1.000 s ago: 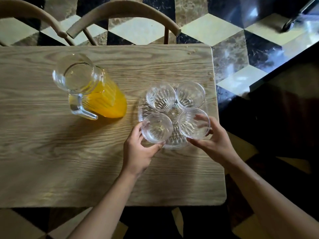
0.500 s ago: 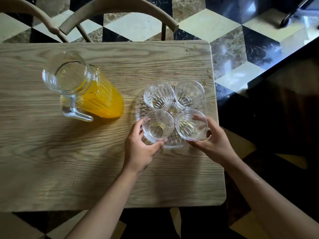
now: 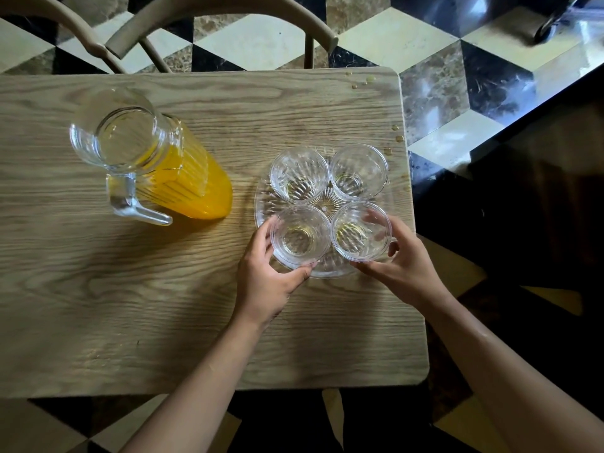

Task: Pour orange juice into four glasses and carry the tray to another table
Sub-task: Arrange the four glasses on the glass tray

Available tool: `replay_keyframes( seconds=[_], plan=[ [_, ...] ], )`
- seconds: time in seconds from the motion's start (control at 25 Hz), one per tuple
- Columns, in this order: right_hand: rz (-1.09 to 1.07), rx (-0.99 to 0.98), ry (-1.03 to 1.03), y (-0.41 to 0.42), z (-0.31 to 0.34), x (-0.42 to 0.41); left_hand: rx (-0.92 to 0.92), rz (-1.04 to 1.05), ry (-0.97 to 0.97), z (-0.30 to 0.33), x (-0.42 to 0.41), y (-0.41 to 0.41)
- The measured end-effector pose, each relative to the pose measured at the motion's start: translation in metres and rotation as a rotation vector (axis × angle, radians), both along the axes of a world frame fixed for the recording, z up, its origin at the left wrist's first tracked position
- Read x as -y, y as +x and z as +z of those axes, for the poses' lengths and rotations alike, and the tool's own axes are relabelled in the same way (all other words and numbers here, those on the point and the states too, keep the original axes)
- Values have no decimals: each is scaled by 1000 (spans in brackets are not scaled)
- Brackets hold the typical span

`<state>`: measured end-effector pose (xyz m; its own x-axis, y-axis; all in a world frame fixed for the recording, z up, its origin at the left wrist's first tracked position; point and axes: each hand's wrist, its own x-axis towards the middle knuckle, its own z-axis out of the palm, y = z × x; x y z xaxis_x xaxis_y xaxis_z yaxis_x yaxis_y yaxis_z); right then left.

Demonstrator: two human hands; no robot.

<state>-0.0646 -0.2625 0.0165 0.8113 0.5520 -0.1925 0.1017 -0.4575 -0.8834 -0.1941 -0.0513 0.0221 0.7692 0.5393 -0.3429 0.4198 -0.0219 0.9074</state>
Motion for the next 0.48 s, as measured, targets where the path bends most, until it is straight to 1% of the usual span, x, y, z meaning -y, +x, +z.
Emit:
replay_keyframes(
  seconds=[0.28,0.48],
  plan=[
    [4,-1,-23,0,0,1,-14,0,1,-5,-3,-7],
    [7,-101,-8,-1,6,10,-29,7,49,6,0,-15]
  ],
)
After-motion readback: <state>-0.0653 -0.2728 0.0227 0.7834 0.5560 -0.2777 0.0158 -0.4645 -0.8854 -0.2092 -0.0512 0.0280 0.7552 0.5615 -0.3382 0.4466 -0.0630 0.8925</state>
